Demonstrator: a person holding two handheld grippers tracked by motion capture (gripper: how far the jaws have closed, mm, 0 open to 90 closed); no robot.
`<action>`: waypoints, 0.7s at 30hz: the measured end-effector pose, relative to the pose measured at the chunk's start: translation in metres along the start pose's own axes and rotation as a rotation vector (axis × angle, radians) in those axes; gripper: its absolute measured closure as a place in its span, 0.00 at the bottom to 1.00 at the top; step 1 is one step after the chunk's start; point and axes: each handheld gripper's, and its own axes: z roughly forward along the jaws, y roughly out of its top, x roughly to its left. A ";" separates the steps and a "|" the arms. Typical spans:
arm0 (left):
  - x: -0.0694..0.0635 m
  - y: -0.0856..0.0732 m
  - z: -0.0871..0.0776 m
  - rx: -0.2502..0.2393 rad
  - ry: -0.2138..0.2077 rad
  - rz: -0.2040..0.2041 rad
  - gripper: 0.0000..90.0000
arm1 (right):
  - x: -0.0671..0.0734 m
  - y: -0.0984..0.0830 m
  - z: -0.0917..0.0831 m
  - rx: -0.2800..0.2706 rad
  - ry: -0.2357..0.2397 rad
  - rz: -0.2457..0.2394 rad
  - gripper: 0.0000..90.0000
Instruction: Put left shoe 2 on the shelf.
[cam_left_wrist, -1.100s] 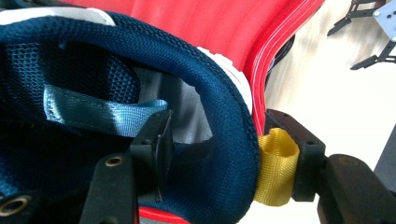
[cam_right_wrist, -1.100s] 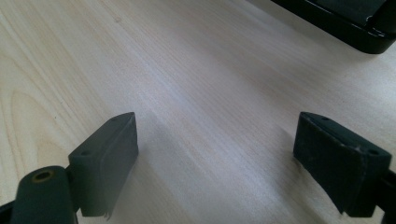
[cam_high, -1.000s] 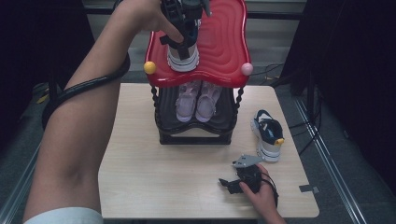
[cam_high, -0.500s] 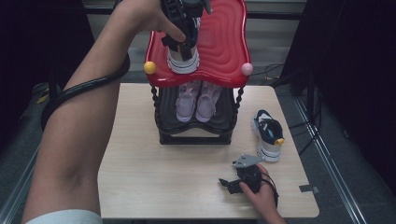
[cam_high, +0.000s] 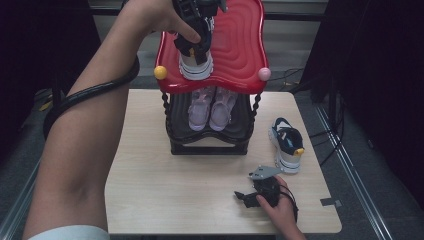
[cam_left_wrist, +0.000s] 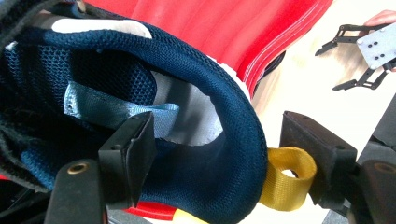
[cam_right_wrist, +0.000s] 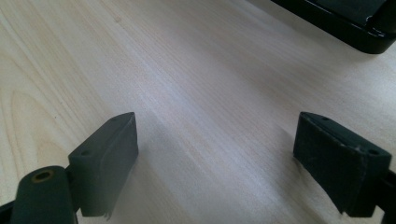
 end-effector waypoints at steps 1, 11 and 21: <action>0.000 0.000 -0.001 -0.003 -0.004 -0.008 0.30 | 0.000 0.000 0.000 0.000 0.000 0.000 0.15; 0.000 0.000 -0.008 0.005 -0.020 -0.037 0.30 | 0.000 0.000 0.000 0.000 0.000 0.000 0.15; -0.002 -0.006 -0.019 0.020 -0.030 -0.071 0.31 | 0.000 0.000 0.000 -0.002 -0.001 0.001 0.15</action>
